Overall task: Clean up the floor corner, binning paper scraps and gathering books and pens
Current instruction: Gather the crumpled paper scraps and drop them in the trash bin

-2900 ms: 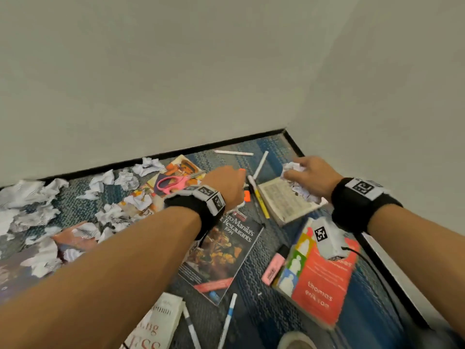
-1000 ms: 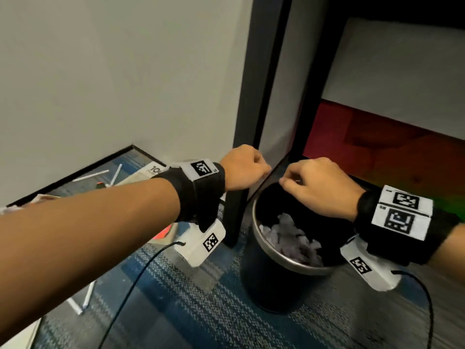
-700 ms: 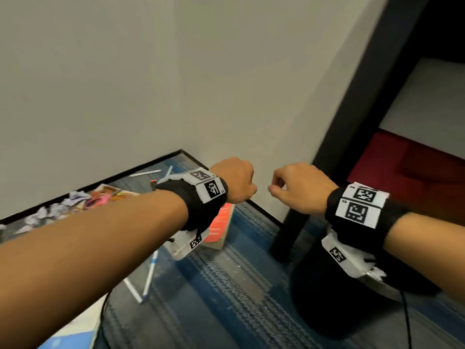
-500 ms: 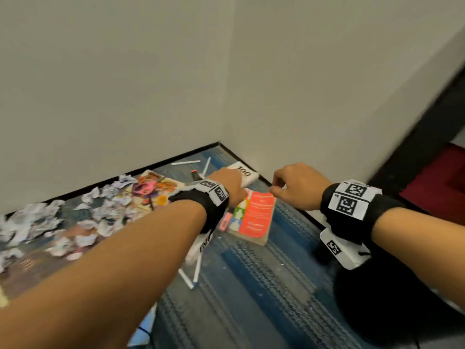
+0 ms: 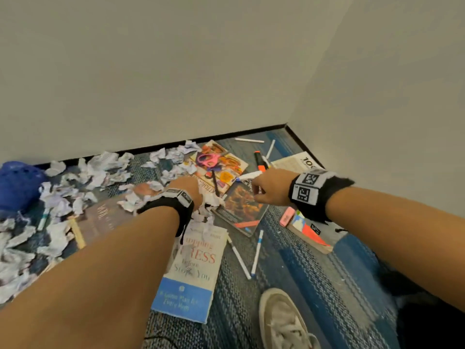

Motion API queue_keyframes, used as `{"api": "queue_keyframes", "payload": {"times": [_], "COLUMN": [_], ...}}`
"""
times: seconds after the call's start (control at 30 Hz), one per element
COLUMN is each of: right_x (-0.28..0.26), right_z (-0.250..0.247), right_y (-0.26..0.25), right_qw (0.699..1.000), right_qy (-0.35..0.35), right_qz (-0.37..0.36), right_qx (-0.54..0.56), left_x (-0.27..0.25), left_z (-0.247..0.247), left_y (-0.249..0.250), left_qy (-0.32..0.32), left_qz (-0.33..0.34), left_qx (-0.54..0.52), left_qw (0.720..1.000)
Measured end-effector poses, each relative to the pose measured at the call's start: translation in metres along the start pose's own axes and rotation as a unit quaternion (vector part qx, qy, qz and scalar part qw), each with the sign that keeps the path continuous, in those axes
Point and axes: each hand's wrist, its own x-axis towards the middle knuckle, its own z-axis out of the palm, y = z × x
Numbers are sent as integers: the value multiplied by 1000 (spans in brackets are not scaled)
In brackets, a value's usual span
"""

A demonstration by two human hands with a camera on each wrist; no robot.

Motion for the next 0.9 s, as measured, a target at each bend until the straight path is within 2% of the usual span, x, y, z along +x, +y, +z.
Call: {"api": "queue_keyframes", "payload": {"times": [0.07,0.1,0.17,0.2,0.27,0.33,0.43,0.5,0.57,0.67,0.8,0.9], "right_x": [20,32,40,74,85,113,134,142,151,166,177,183], "right_z": [15,19,29,27,37,49,69,79,87,93,104,112], "right_y": [-4,-7,-9,-23,-33,-55,-84,-96,-100,-95,-90,-87], "right_qw": [998,997,998,998,998,996,992,989,983,974,969,961], "right_qy": [-42,-53,-50,-28,-21,-22,39,79,102,107,119,124], "right_qz": [-15,-22,-26,-60,-53,-54,-77,-102,-140,-179,-217,-247], "right_qx": [-35,-53,-27,-21,32,74,89,69,61,84,28,23], "left_x": [-2,-3,-3,1,6,15,21,24,29,37,43,53], "left_z": [4,8,16,17,21,32,58,75,84,84,77,70], "left_y": [-21,-32,-39,-61,-65,-77,-83,-86,-88,-96,-104,-101], "left_qy": [-6,16,100,148,196,185,104,66,57,66,150,161], "left_qz": [-34,-66,-116,-160,-135,-112,-66,-39,-36,-50,-69,-82], "left_qx": [19,31,1,-30,-59,-53,-104,-55,2,1,38,25], "left_qw": [999,997,988,975,970,975,987,996,998,997,986,983]}}
